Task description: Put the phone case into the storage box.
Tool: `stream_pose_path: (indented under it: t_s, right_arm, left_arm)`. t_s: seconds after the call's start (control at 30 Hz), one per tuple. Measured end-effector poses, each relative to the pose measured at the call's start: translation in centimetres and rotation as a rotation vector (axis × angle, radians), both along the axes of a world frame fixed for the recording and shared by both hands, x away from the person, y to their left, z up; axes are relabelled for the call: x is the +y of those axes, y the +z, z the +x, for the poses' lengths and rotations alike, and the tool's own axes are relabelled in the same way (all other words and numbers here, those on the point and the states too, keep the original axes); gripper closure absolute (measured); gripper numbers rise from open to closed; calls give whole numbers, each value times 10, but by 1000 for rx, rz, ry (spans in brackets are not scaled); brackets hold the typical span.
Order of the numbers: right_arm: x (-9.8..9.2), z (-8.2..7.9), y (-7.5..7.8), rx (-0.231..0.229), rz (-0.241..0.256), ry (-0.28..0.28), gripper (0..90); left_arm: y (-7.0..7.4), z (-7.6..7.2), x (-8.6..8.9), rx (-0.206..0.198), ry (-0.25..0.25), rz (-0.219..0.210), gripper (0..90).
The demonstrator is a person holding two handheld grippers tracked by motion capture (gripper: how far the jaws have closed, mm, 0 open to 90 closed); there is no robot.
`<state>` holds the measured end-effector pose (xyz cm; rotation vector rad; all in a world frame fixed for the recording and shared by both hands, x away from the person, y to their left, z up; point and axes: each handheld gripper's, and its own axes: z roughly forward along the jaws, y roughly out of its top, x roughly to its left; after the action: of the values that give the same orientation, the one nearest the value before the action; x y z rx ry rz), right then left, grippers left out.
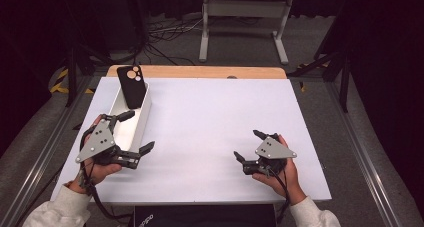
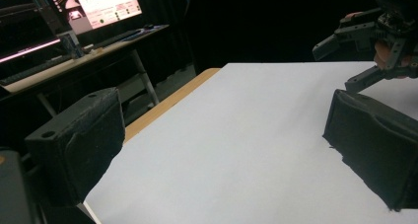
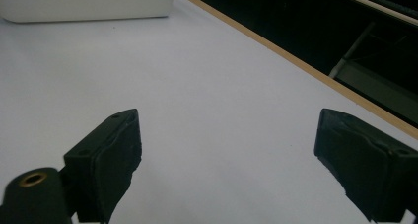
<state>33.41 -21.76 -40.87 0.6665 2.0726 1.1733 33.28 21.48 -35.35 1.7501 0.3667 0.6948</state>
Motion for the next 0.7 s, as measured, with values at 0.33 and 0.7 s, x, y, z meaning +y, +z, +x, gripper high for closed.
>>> stream_pose_path:
  t_s: [0.33, 0.7]
  right_arm:
    - [1, -3, 1, -6, 2, 5, 116]
    - [3, -5, 3, -9, 2, 21, 116]
  left_arm:
    - [-6, -6, -3, 0, -3, -4, 29]
    - [-14, -9, -6, 17, -10, 12, 20]
